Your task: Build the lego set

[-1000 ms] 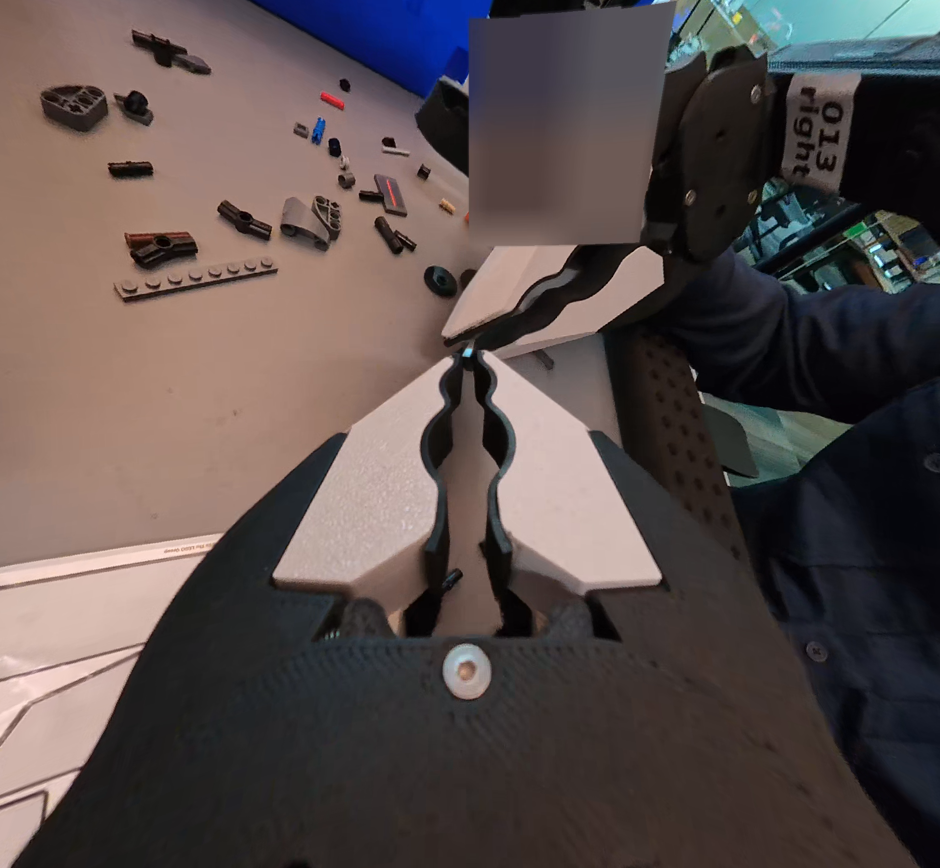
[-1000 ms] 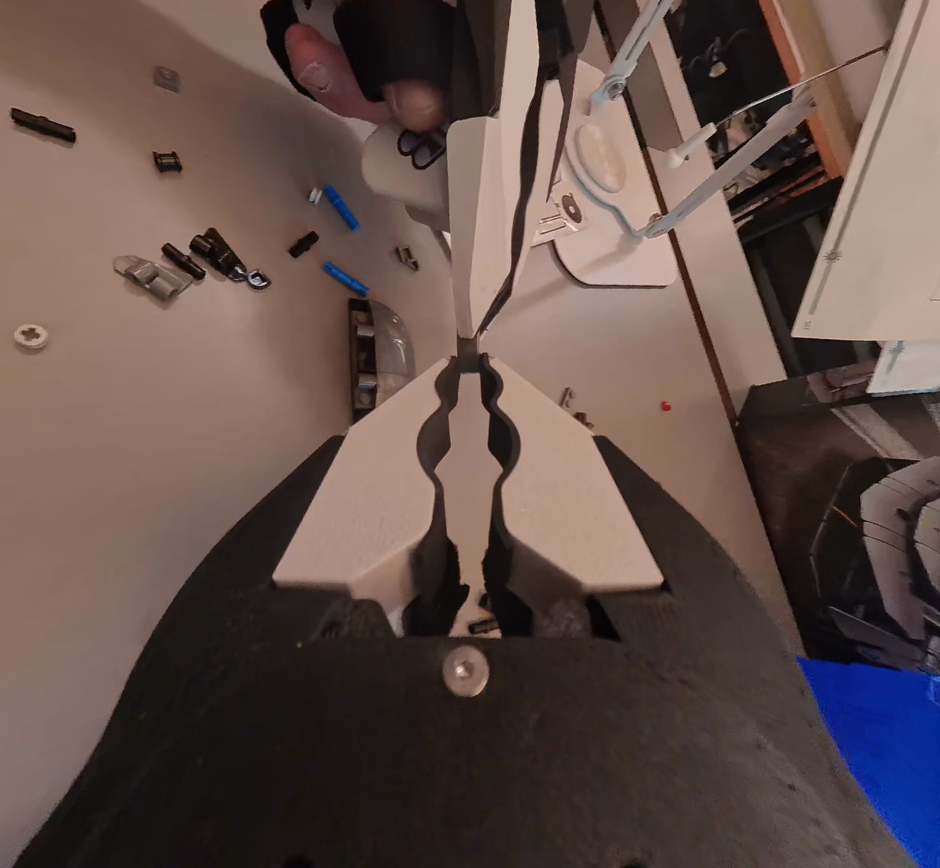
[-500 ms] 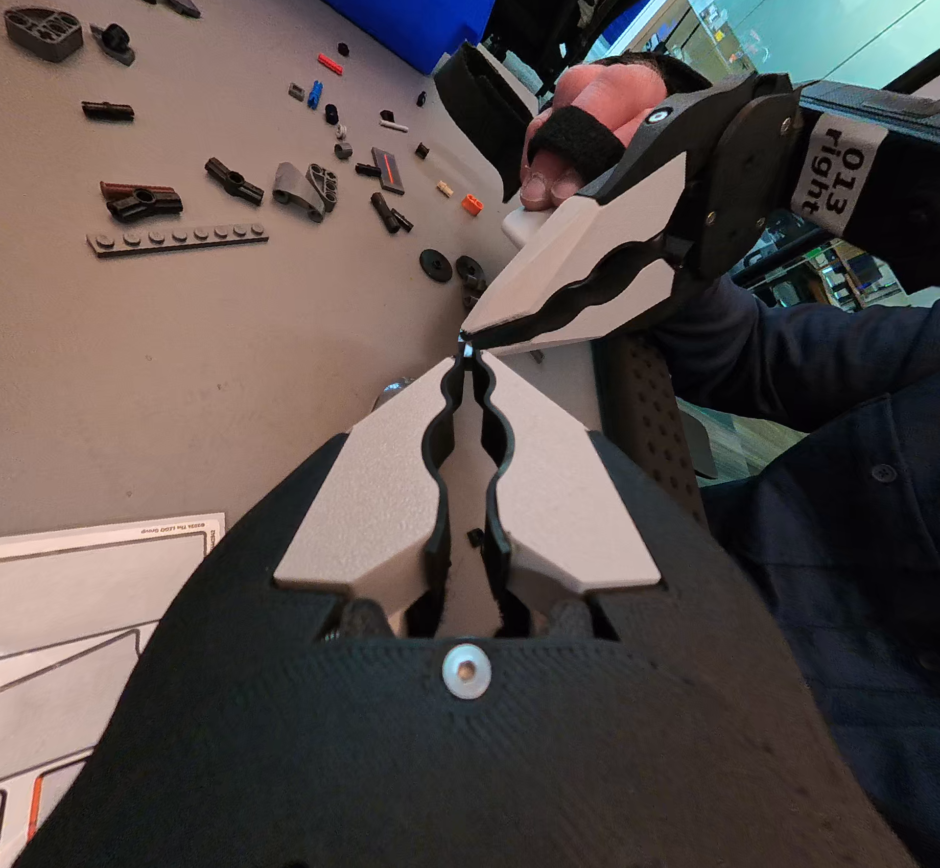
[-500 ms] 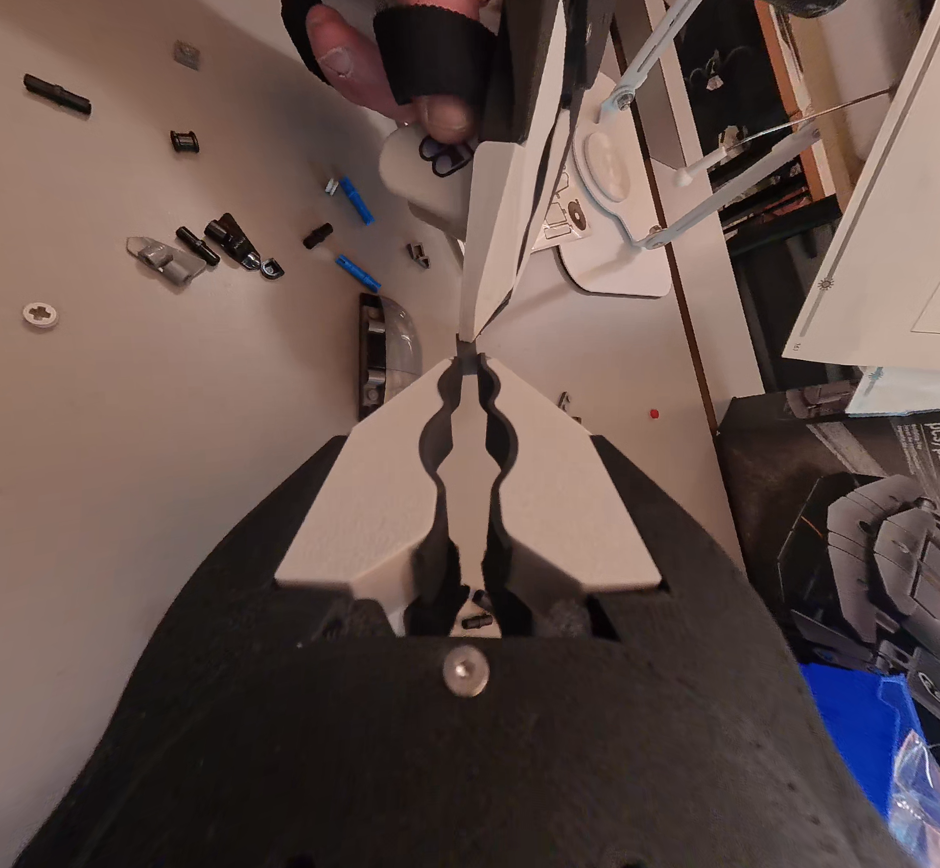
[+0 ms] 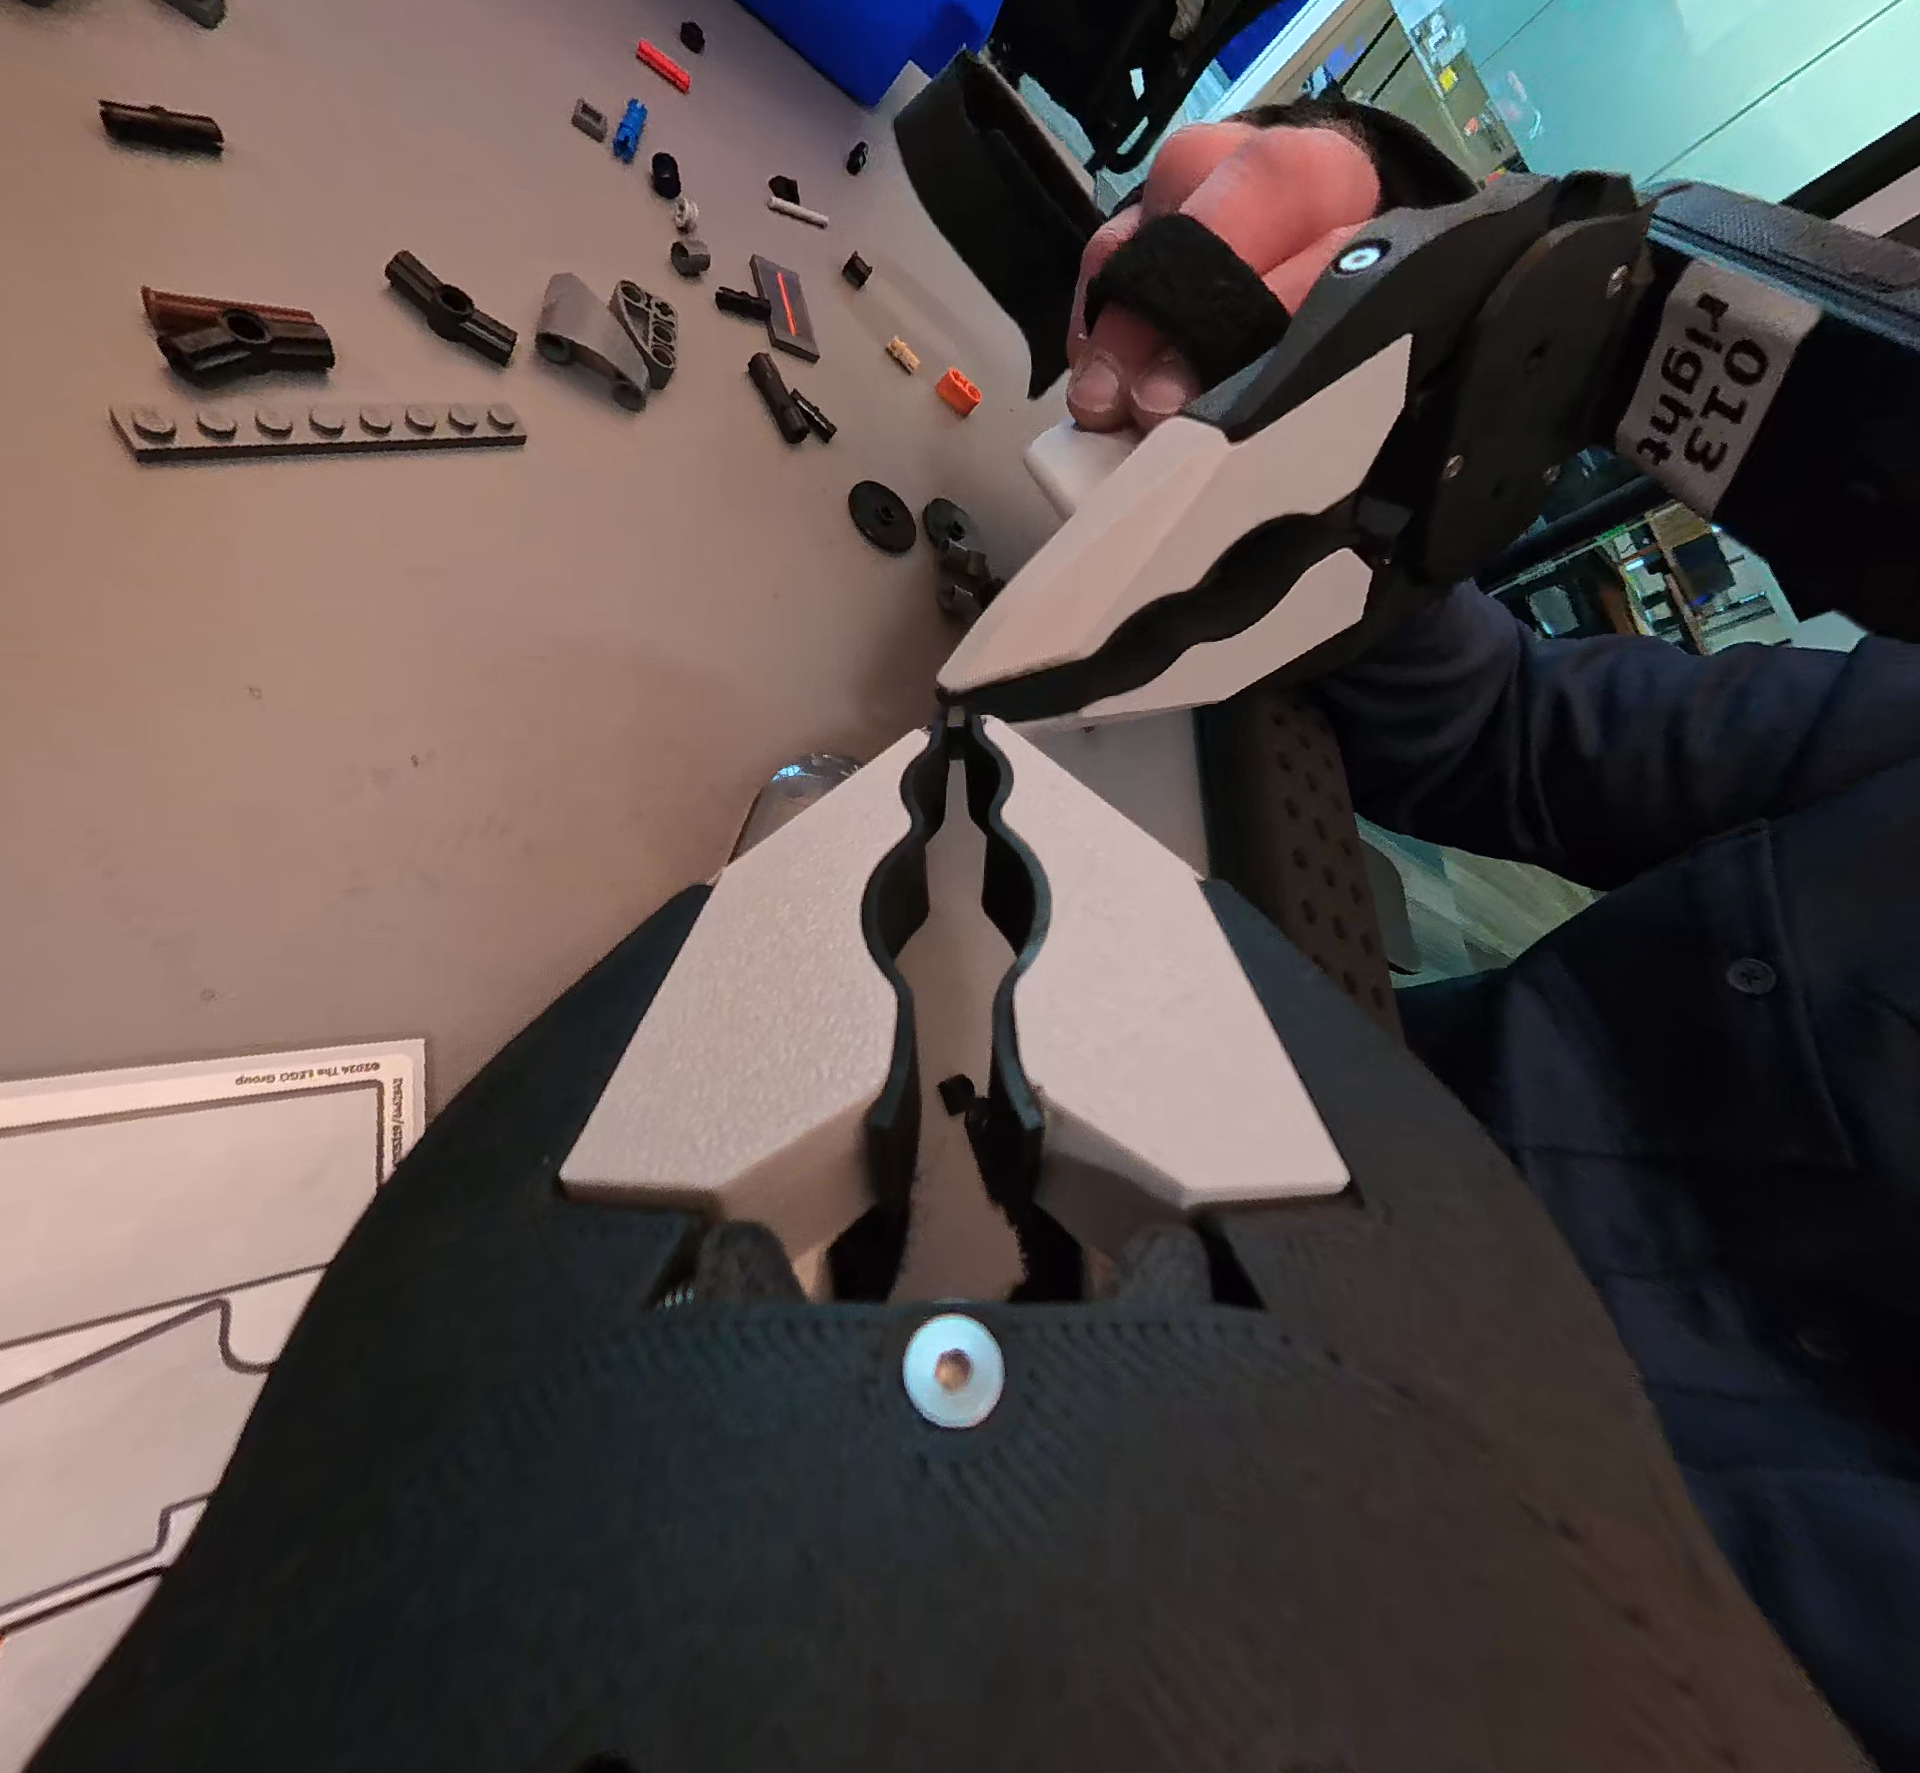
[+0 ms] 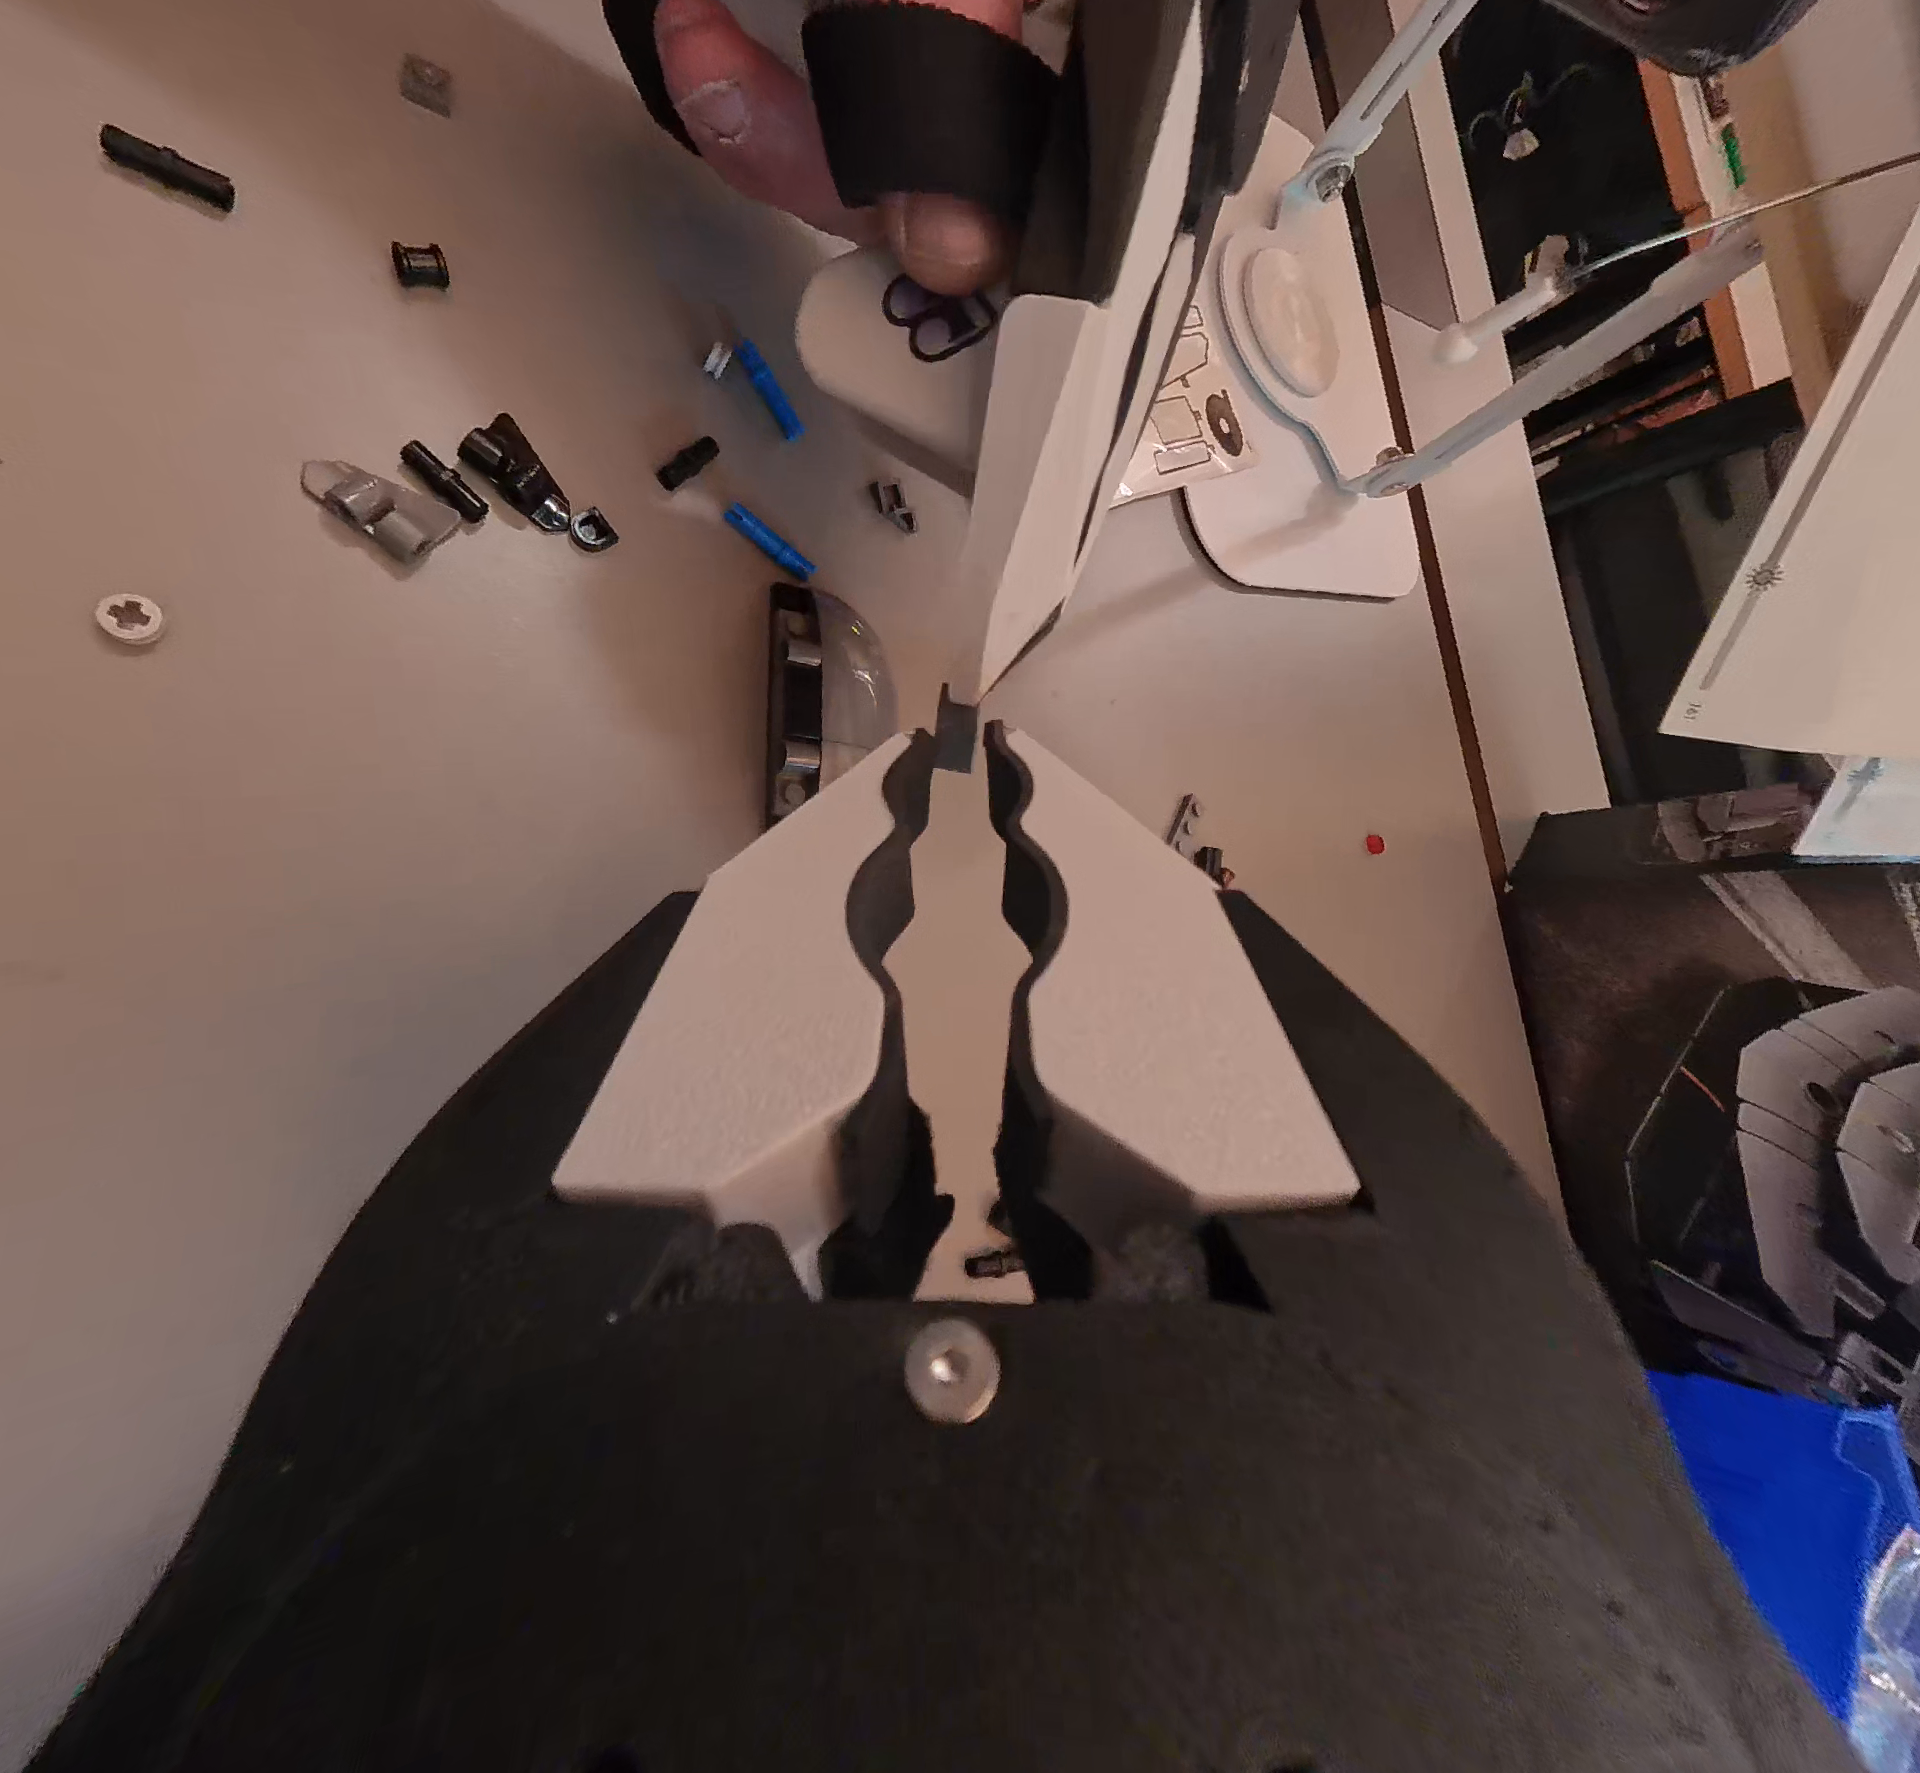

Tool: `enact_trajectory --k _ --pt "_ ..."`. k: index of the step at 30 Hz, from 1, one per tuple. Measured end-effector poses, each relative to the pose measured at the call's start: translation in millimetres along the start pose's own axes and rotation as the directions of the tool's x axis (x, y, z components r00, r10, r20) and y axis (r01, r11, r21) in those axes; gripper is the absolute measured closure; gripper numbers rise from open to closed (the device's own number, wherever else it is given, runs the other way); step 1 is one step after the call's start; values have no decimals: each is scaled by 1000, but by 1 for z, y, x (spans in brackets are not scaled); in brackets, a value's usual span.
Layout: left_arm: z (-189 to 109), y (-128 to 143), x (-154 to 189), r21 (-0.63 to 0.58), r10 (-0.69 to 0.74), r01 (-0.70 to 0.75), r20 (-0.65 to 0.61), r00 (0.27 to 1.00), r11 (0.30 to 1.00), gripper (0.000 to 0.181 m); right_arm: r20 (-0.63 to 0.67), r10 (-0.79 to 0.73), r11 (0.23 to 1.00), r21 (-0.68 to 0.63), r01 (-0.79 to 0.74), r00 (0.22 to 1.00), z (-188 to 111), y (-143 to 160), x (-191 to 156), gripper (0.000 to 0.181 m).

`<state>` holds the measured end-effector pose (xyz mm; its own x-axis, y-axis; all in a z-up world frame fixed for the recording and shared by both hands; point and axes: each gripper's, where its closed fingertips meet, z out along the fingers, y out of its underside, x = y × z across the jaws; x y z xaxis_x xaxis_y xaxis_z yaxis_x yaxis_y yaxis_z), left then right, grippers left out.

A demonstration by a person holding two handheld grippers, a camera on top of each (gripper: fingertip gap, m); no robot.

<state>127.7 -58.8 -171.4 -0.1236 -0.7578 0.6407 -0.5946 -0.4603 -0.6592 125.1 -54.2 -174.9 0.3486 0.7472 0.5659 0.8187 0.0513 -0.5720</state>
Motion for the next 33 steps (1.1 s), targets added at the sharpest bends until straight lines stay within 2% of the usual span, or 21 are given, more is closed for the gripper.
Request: enact_trajectory --k 4,8,15,19,21,23,25,28,33 --pt "0 0 -1 7 -16 16 -10 1000 1000 181 2 8 1000 -9 -8 1000 2 0 -1 175" --pt "0 -2 0 22 -28 28 -26 999 999 181 -1 8 1000 -13 -8 1000 2 0 -1 169" --pt "1 -3 -1 25 -31 32 -23 999 999 181 -15 17 1000 -19 -18 1000 3 0 2 175" --pt "-4 4 -12 -37 48 -45 108 993 998 174 57 61 998 -13 -61 997 1 4 -6 175" --pt "-7 13 -27 -99 81 -63 196 977 993 173 116 85 996 -26 -83 990 1 8 -14 175" --pt "-5 24 -34 -163 111 -74 232 966 984 173 161 97 995 -26 -94 982 1 7 -21 175" --pt "-1 32 -39 -219 143 -86 256 956 972 172 233 120 993 -43 -113 965 3 10 -33 175" --pt "1 36 -43 -266 191 -112 291 938 957 173 259 113 991 -97 -91 959 8 19 -41 175" --pt "2 31 -39 -252 219 -148 286 933 957 175 263 126 990 -95 -104 957 8 18 -41 175"
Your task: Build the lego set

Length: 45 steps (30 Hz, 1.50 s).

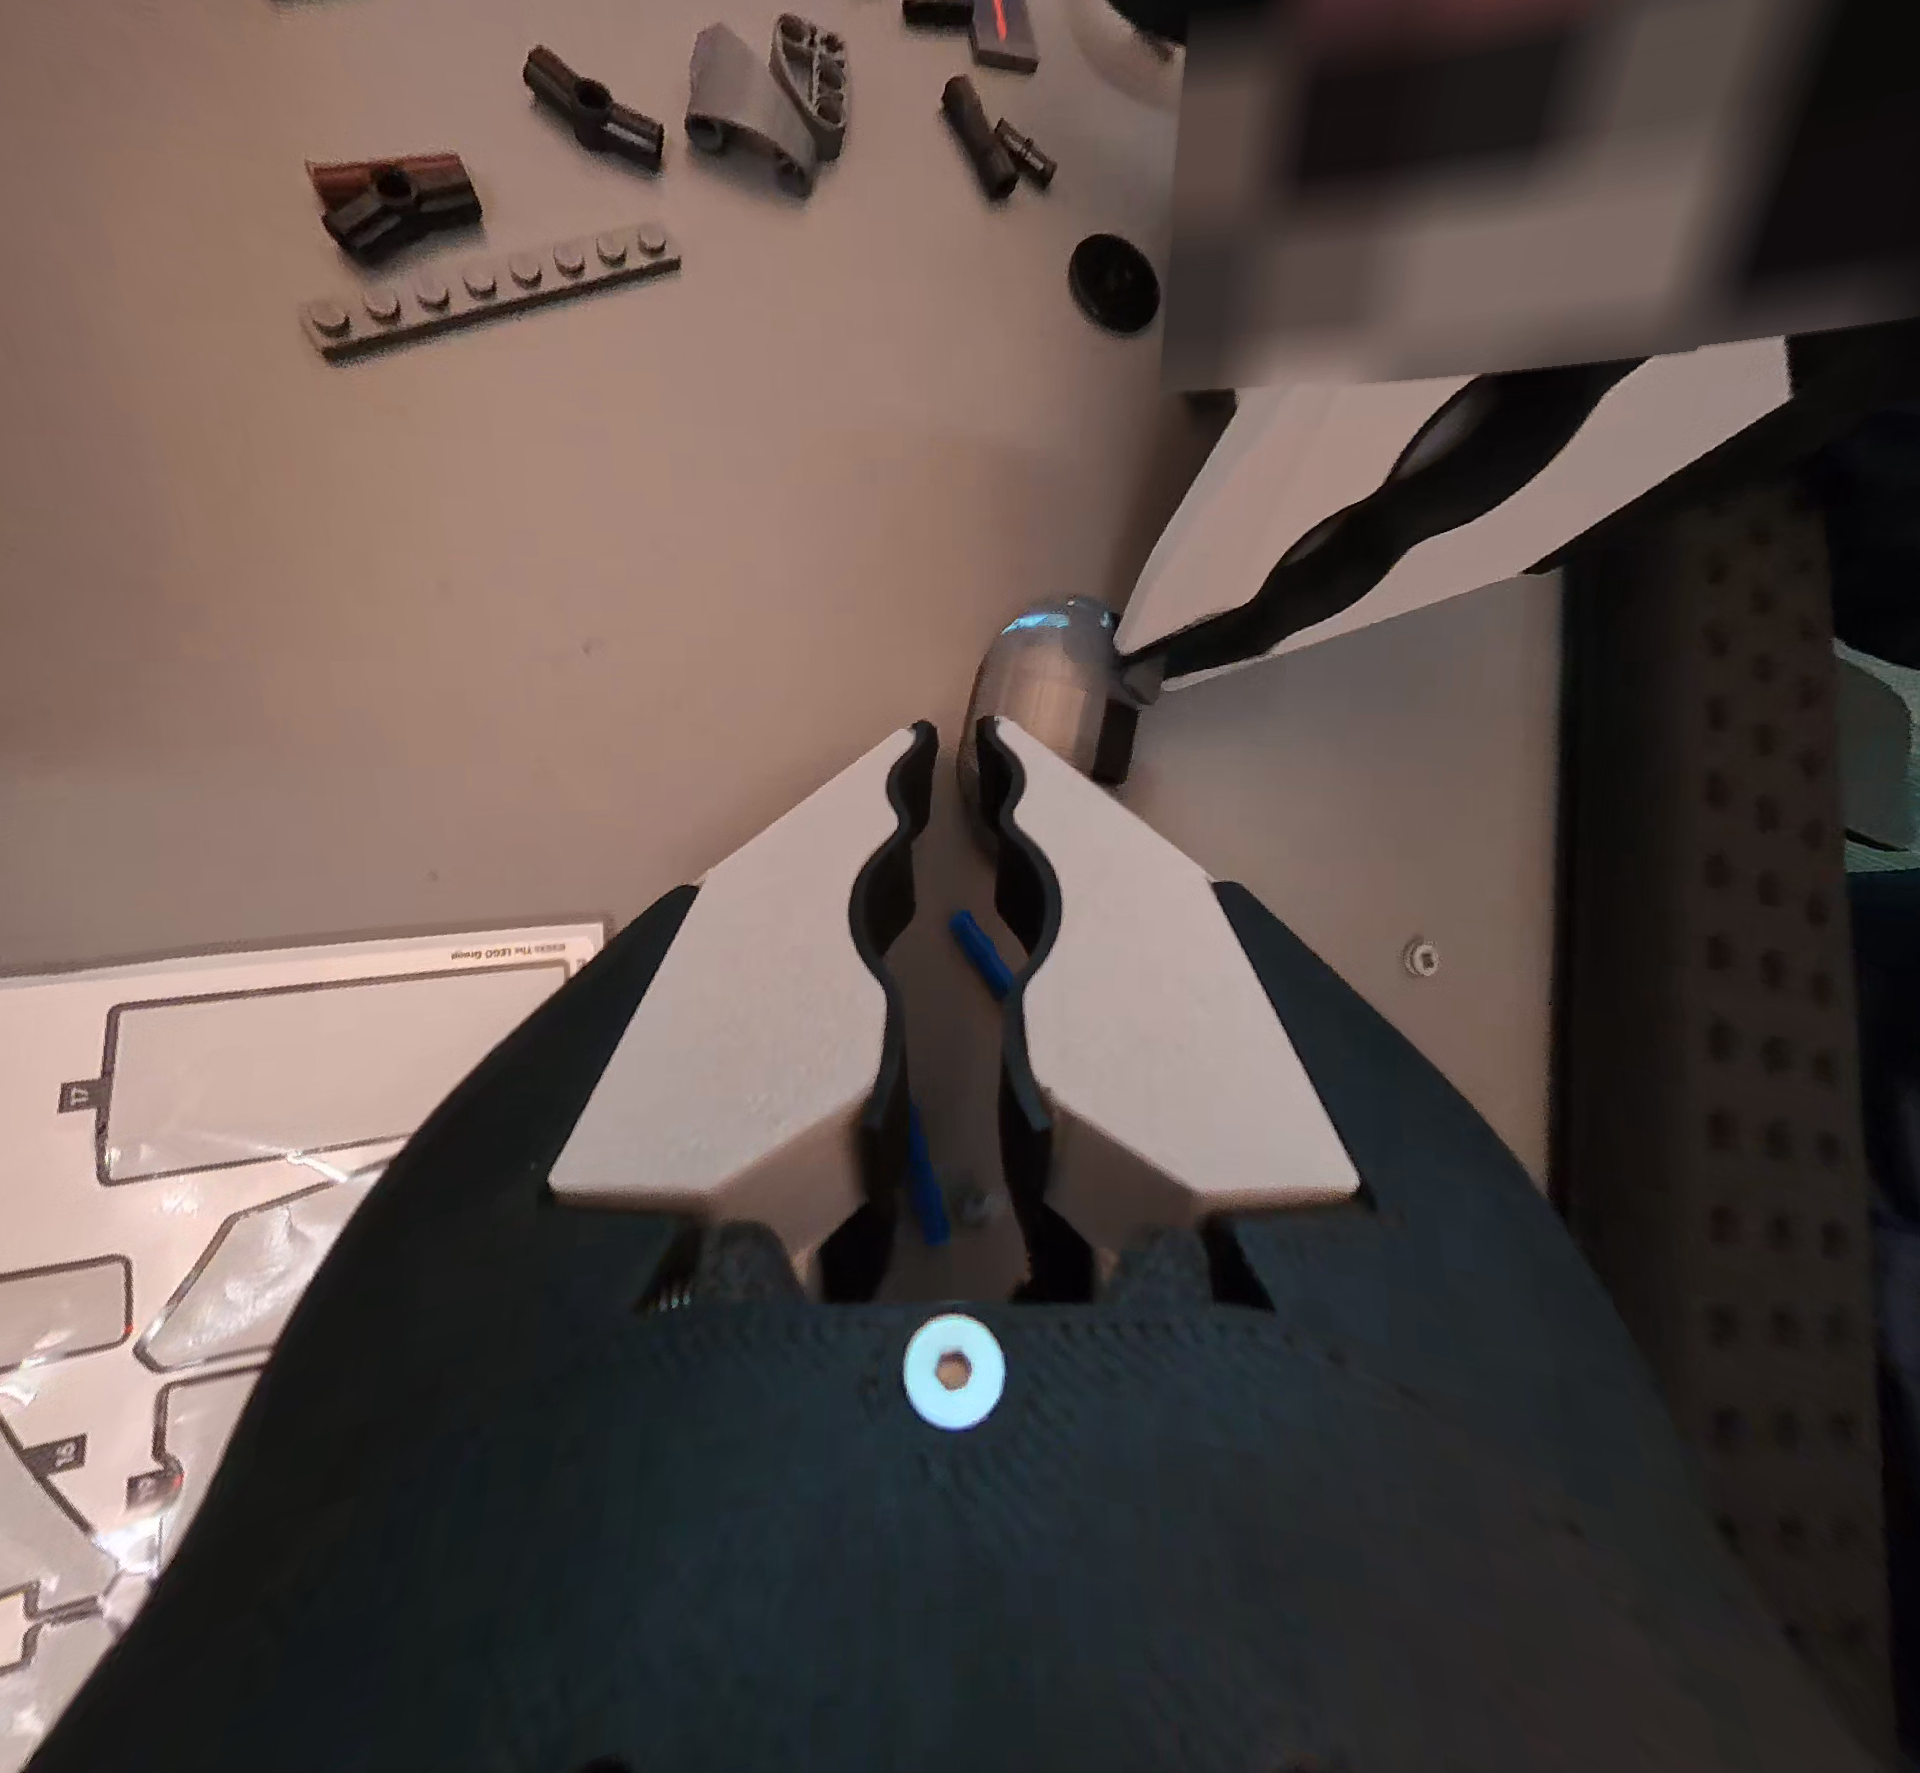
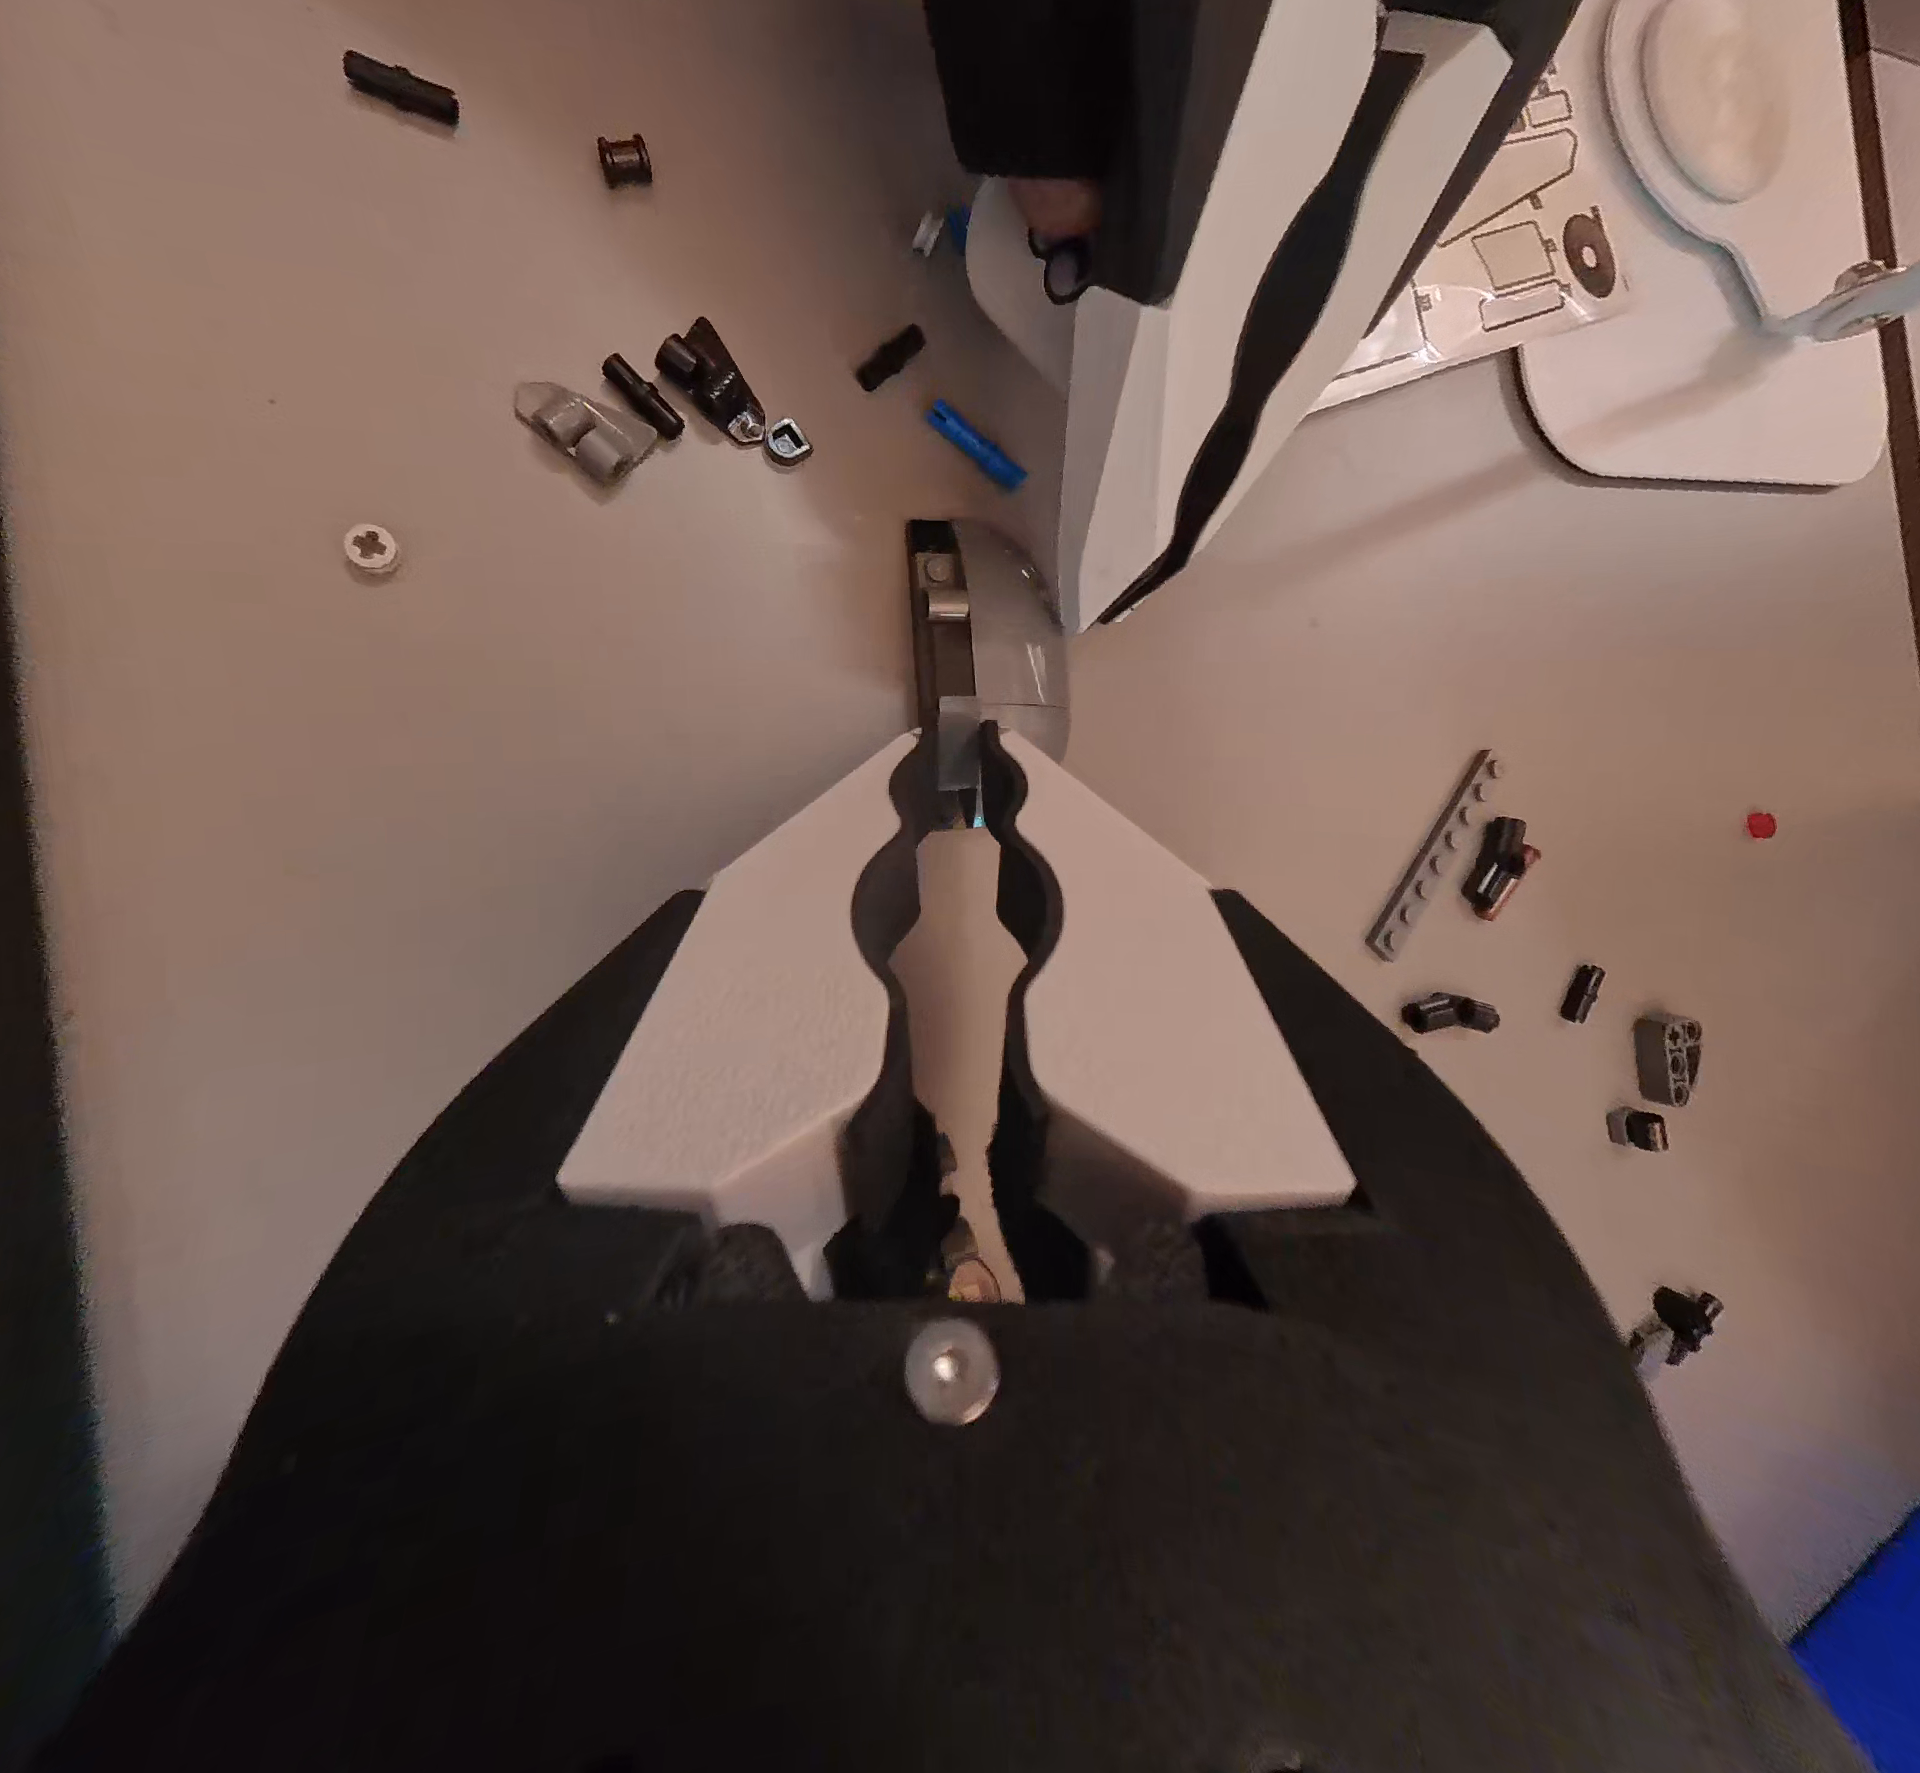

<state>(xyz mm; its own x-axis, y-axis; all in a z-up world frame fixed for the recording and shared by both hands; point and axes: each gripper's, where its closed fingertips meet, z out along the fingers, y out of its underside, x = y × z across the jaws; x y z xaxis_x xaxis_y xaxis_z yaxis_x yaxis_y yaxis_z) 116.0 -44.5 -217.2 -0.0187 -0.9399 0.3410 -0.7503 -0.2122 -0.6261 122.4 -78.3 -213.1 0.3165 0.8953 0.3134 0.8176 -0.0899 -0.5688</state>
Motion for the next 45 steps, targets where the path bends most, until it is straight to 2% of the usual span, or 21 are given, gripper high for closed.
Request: enact_trajectory --k 4,9,20,28,33,36,41,45 --pt "-3 -7 9 30 39 -38 -20 999 999 171 -1 3 1000 -9 -3 1000 -3 3 1 175" --pt "8 -1 12 -31 91 -90 11 996 995 169 15 11 999 -37 -10 1000 -3 11 -1 175" --pt "13 -2 11 -34 104 -103 19 994 994 178 34 7 999 -34 -6 999 -1 11 -4 174" --pt "14 1 11 -49 111 -110 21 994 993 178 36 0 999 -33 1 999 -1 11 -5 171" --pt "9 1 15 -46 114 -114 6 993 992 170 34 -3 999 -31 4 999 -2 12 -4 173" --pt "3 0 26 -36 127 -128 -41 991 991 157 36 -1 1000 -30 2 999 -2 12 -5 174" --pt "11 10 32 -122 208 -207 2 978 971 142 35 1 1000 -30 0 999 -2 12 -4 175" --pt "14 8 36 -123 225 -224 -2 974 967 144 32 -8 999 -32 9 999 -2 13 -5 175"
